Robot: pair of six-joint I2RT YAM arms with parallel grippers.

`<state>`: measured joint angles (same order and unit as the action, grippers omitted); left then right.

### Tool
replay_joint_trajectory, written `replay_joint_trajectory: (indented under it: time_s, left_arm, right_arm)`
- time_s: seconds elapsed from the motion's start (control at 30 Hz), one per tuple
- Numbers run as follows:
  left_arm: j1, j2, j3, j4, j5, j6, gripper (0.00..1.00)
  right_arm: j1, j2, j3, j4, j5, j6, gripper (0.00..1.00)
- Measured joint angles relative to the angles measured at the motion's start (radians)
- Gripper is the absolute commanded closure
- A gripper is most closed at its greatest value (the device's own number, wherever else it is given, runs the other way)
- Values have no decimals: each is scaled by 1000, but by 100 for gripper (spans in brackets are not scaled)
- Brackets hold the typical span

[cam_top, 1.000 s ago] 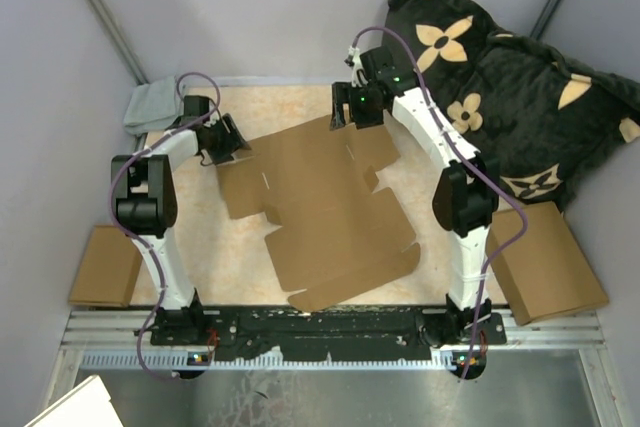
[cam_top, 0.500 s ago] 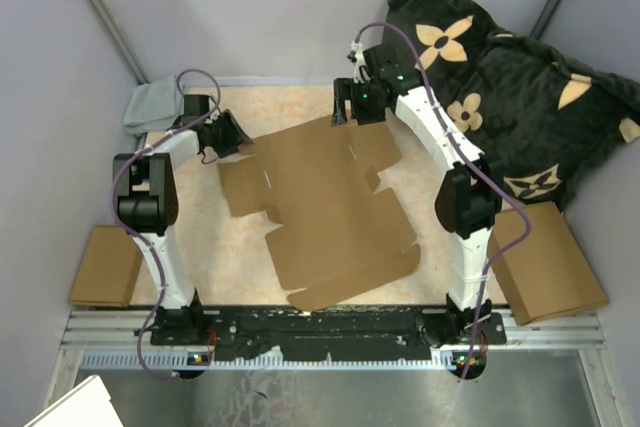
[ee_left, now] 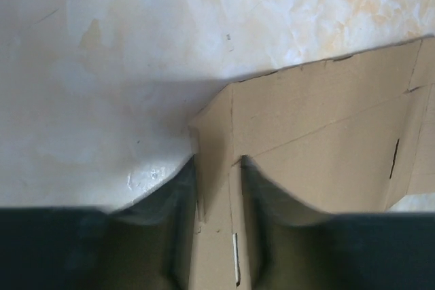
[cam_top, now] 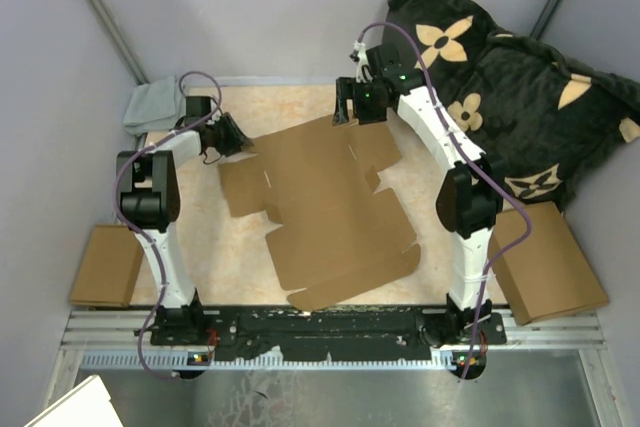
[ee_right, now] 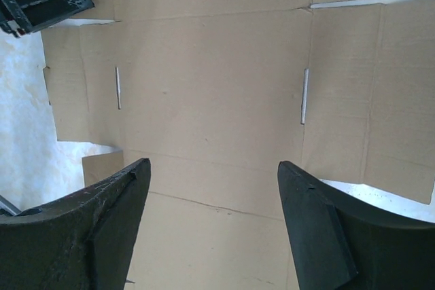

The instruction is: Fold the paper box

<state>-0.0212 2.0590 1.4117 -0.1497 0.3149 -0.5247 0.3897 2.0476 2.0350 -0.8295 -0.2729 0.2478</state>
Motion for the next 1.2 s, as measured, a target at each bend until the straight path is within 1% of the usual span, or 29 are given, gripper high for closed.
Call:
replay_joint_trajectory:
  time_s: [0.03, 0.07, 0.1, 0.23, 0.47, 0.57, 0.67, 0.87, 0.93, 1.07, 1.13, 1.2]
  left_arm:
    - [0, 9, 2, -2, 1, -2, 89]
    - [0, 18, 5, -8, 2, 1, 99]
    - [0, 27, 9, -13, 3, -1, 100]
    - [0, 35, 34, -31, 26, 28, 100]
    - [0, -17, 39, -115, 54, 172, 100]
    - [0, -26, 82, -185, 73, 235, 100]
    - [0, -27, 136, -250, 94, 292, 100]
    - [0, -27, 184, -352, 133, 362, 100]
    - [-2, -26, 201, -389, 136, 375, 100]
    - [-7, -26, 218, -423, 131, 386, 100]
    - [-11, -22, 219, -435, 122, 386, 100]
    - [-15, -13, 219, -439, 113, 386, 100]
  right_arm:
    - [0, 0, -1, 1, -2, 2, 24]
    - [0, 0, -1, 0, -5, 5, 24]
    - [0, 0, -1, 0, -5, 6, 24]
    - [0, 3, 10, -21, 12, 17, 22]
    - [-22, 62, 75, -22, 27, 56, 20]
    - [-47, 142, 132, -18, 21, 72, 20]
    - [-75, 259, 221, -11, 13, 78, 20]
    - [-107, 445, 343, -12, -4, 76, 21]
    - [-119, 478, 348, -13, -10, 76, 22]
    - [-124, 488, 343, -13, -32, 74, 28]
    - [-124, 482, 315, 8, -48, 69, 30]
    - [-124, 455, 211, 51, -68, 66, 31]
